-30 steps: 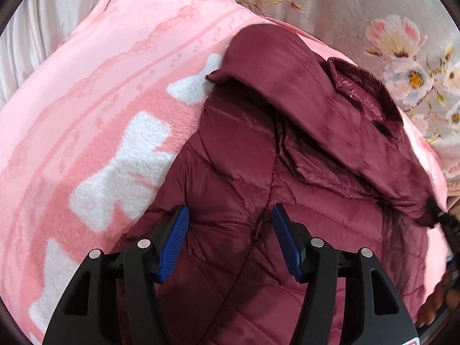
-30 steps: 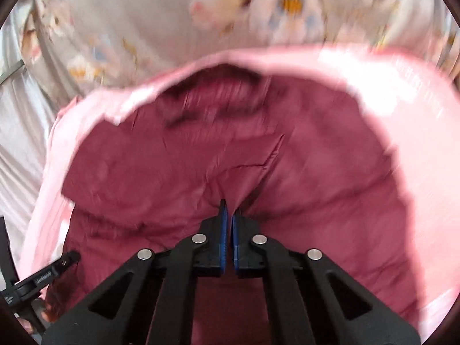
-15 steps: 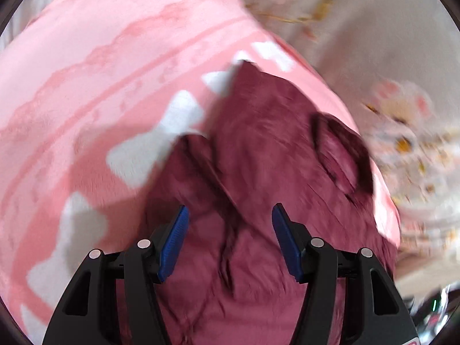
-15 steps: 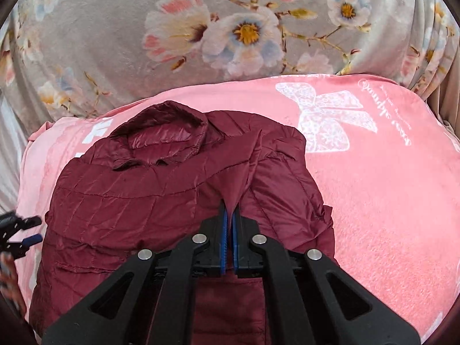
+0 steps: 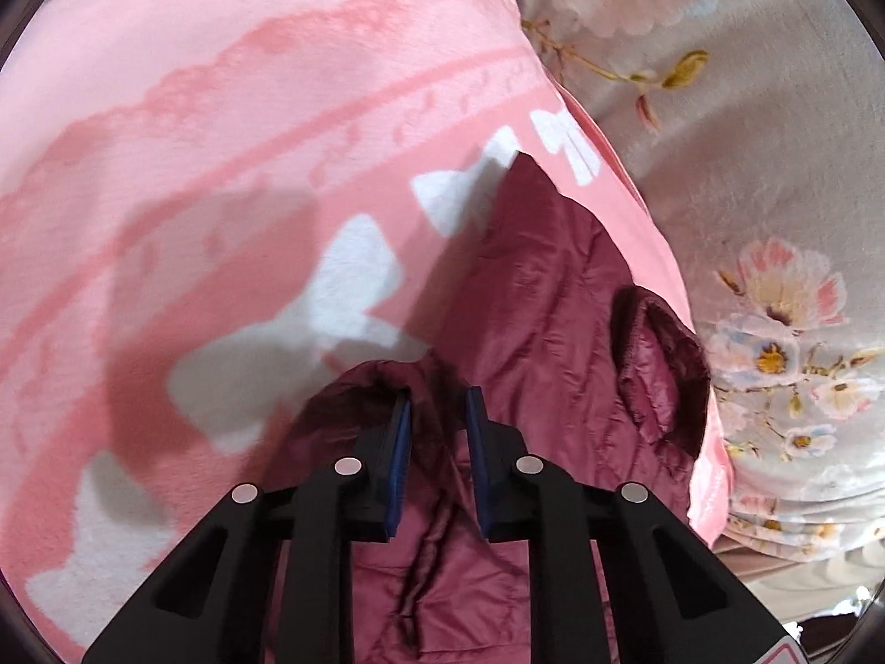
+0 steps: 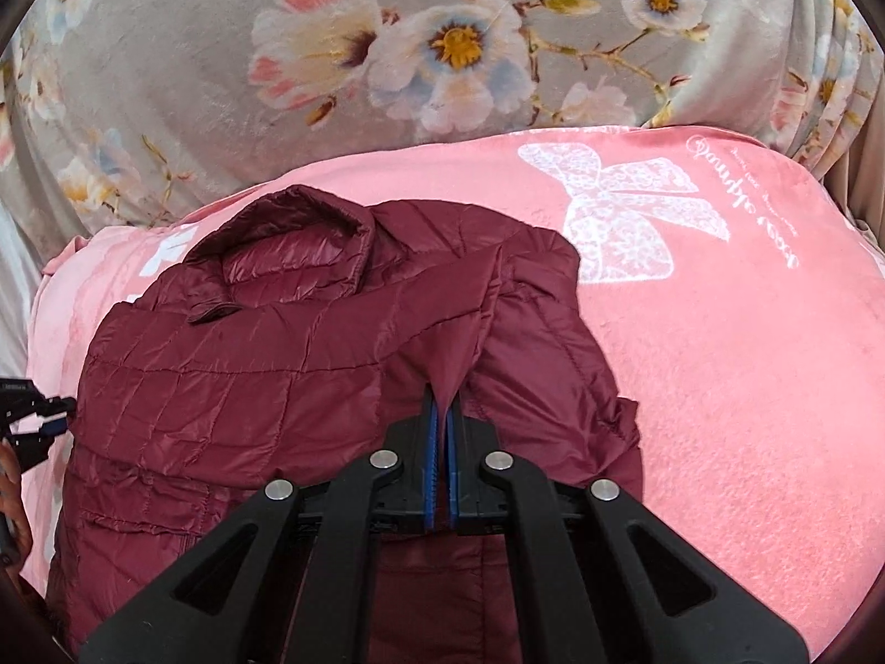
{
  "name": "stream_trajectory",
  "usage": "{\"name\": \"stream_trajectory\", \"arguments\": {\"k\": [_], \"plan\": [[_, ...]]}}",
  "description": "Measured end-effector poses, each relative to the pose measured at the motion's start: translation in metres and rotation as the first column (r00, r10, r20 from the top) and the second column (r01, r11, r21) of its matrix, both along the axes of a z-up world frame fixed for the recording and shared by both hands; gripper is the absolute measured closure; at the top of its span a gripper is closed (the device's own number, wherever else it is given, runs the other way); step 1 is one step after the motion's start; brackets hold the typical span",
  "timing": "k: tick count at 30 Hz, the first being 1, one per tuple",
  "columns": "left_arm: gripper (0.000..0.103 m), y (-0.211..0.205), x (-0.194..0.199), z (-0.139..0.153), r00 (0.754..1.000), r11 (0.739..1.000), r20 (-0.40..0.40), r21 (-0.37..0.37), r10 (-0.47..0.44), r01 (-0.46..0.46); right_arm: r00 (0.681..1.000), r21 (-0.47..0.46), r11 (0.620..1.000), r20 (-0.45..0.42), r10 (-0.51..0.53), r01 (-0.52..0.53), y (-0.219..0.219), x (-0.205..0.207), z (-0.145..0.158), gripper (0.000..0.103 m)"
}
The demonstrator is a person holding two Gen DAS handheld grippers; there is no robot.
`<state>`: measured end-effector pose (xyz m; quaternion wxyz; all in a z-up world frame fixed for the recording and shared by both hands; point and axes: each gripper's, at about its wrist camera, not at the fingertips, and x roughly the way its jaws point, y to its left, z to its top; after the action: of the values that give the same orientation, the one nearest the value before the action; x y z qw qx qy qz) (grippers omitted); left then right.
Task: Fold large clothes
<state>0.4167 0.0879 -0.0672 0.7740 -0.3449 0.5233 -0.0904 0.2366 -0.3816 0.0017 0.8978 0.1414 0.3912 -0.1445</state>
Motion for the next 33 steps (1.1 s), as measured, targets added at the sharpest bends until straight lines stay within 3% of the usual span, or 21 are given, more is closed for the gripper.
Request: {"name": "stream_trajectory", "arguments": {"k": [3, 4, 5, 9, 11, 12, 15, 18, 20, 21, 24, 26, 27, 30, 33], "plan": [[0.089, -0.003, 0.006, -0.001, 1.0, 0.999, -0.002, 0.039, 0.002, -0.002, 1.0, -0.014, 1.0, -0.005, 0.015, -0.015, 0.005, 0.003, -0.001, 0.101], [0.1, -0.002, 0.007, -0.002, 1.0, 0.999, 0.002, 0.052, 0.01, -0.01, 1.0, -0.014, 1.0, 0.001, 0.013, -0.013, 0.005, 0.003, 0.0, 0.101], [0.103, -0.001, 0.006, -0.002, 1.0, 0.997, 0.008, 0.072, 0.018, -0.019, 1.0, -0.013, 1.0, 0.011, 0.007, -0.007, 0.004, 0.002, 0.002, 0.101], [0.103, 0.003, -0.01, 0.009, 0.995, 0.985, 0.083, 0.162, 0.049, -0.062, 0.992, -0.005, 0.998, 0.111, -0.057, 0.058, -0.005, -0.024, 0.012, 0.103], [0.103, -0.002, -0.019, 0.014, 0.992, 0.97, 0.125, 0.234, 0.029, -0.058, 0.998, -0.026, 0.999, 0.058, -0.039, 0.041, -0.002, -0.025, 0.001, 0.103], [0.103, -0.009, -0.024, 0.014, 0.99, 0.949, 0.139, 0.311, 0.005, -0.048, 1.0, -0.054, 0.998, 0.005, -0.023, 0.023, 0.002, -0.023, -0.011, 0.103], [0.103, -0.023, -0.024, -0.001, 0.993, 0.912, 0.108, 0.409, -0.038, -0.01, 0.994, -0.041, 0.999, -0.108, 0.001, -0.006, 0.004, -0.019, -0.045, 0.103], [0.103, -0.03, -0.026, -0.011, 0.993, 0.888, 0.106, 0.459, -0.053, -0.001, 0.992, -0.018, 1.0, -0.125, 0.009, -0.011, 0.001, -0.017, -0.054, 0.103], [0.101, -0.037, -0.029, -0.008, 0.991, 0.857, 0.115, 0.516, -0.07, 0.001, 0.991, -0.004, 1.0, -0.131, 0.013, -0.013, -0.001, -0.016, -0.052, 0.102], [0.098, -0.039, -0.03, -0.005, 0.991, 0.839, 0.105, 0.543, -0.079, 0.01, 0.991, 0.002, 1.0, -0.134, 0.011, -0.011, -0.003, -0.018, -0.048, 0.1], [0.096, -0.038, -0.04, 0.009, 0.989, 0.825, 0.099, 0.564, -0.109, 0.035, 0.995, -0.015, 1.0, -0.101, -0.001, 0.0, -0.003, -0.03, -0.025, 0.096], [0.095, -0.04, -0.051, 0.026, 0.984, 0.802, 0.117, 0.597, -0.132, 0.036, 0.998, -0.021, 1.0, -0.055, 0.002, -0.004, 0.0, -0.035, -0.006, 0.084], [0.09, -0.045, -0.055, 0.034, 0.981, 0.795, 0.132, 0.606, -0.14, 0.032, 1.0, -0.023, 1.0, -0.025, 0.009, -0.01, 0.002, -0.034, 0.006, 0.076], [0.065, -0.066, -0.06, 0.06, 0.965, 0.797, 0.185, 0.603, -0.186, 0.038, 0.999, -0.005, 0.999, 0.017, 0.051, -0.051, 0.011, -0.018, 0.024, 0.073], [0.059, -0.102, -0.059, 0.076, 0.944, 0.791, 0.218, 0.608, -0.248, 0.067, 0.995, 0.005, 0.996, 0.017, 0.094, -0.094, 0.027, 0.006, 0.023, 0.073]]}}
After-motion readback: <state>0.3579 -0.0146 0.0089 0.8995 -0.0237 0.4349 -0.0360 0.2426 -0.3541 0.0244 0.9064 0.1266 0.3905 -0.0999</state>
